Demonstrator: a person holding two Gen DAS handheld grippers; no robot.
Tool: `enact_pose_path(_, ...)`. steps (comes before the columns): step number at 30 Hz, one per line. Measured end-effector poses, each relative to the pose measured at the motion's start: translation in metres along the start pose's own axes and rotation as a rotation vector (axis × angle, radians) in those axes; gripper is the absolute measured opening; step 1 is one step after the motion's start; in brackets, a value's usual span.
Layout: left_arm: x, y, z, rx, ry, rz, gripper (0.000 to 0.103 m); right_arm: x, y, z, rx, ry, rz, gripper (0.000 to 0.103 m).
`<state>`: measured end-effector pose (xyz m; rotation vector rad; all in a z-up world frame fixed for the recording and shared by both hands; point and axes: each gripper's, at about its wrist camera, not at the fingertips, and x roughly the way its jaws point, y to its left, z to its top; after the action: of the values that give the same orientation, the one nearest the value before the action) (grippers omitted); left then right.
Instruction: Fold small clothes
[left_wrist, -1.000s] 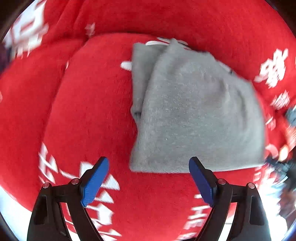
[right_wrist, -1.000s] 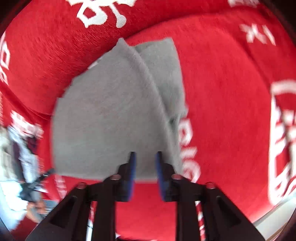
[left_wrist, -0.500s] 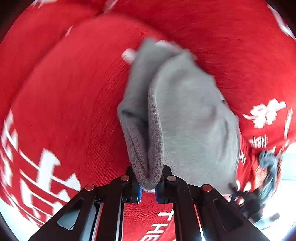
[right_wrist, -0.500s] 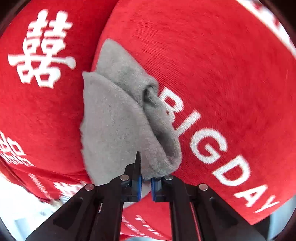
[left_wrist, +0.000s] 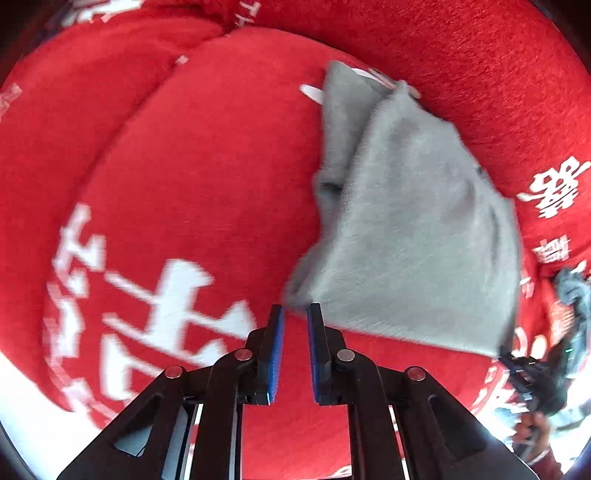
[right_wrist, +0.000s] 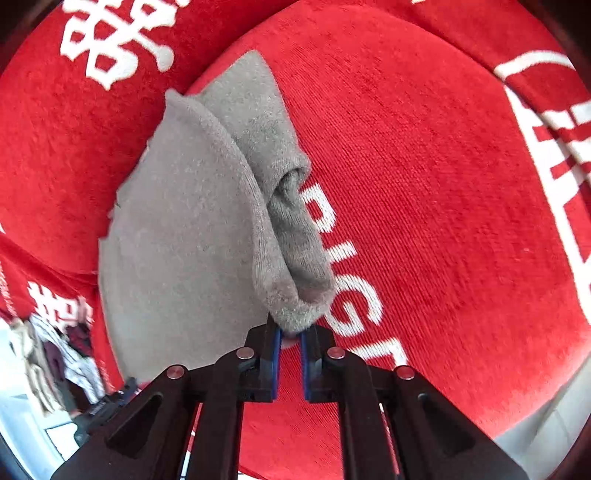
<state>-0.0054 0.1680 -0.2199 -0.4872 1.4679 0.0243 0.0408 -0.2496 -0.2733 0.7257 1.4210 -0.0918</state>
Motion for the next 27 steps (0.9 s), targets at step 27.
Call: enact_pose_path(27,0.007,-0.067,0.026,0.206,0.052,0.092,0.013,-0.014,0.008,0.007,-0.053,-0.023,-0.118,0.004)
